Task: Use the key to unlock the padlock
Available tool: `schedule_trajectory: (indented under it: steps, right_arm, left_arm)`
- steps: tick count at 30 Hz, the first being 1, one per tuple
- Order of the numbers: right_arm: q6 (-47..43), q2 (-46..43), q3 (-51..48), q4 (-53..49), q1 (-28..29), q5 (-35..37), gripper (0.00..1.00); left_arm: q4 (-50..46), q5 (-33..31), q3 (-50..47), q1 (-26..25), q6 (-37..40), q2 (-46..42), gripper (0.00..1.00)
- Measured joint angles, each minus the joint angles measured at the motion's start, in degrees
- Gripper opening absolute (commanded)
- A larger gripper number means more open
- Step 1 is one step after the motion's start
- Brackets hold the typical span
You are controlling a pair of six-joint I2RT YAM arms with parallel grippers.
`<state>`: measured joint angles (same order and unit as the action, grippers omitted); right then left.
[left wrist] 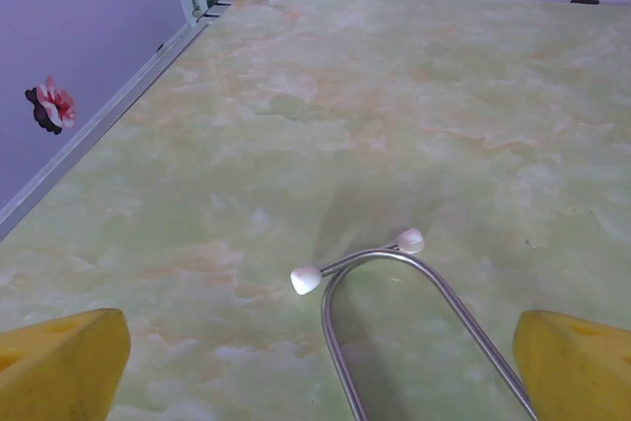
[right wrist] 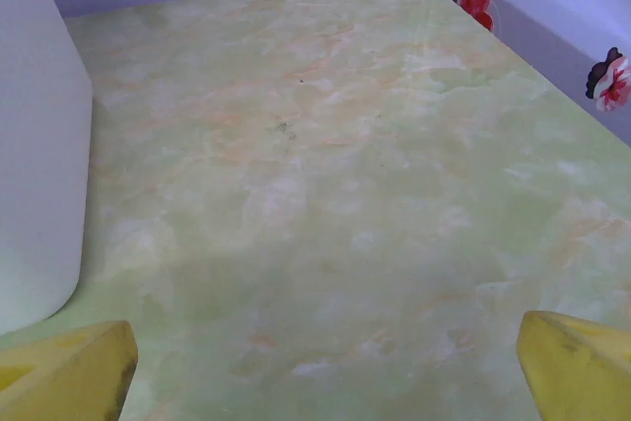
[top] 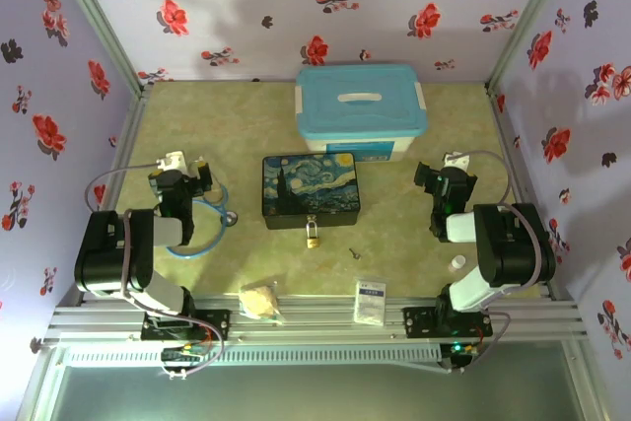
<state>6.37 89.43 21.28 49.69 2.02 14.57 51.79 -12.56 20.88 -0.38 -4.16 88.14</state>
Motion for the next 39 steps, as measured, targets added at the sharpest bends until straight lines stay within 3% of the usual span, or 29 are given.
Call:
schedule_trajectory:
  steps: [34, 39]
  right_arm:
    - [0.0, 0.0, 0.0, 0.0, 0.0, 0.0, 0.99]
    - [-0.4, -2.0, 0.0, -1.9, 0.0, -0.9, 0.99]
  left_arm:
    - [0.1, -0.1, 0.0, -0.2, 0.3, 0.0, 1.0]
    - [-2.4, -0.3, -0.5, -0.2, 0.3, -4.7, 1.0]
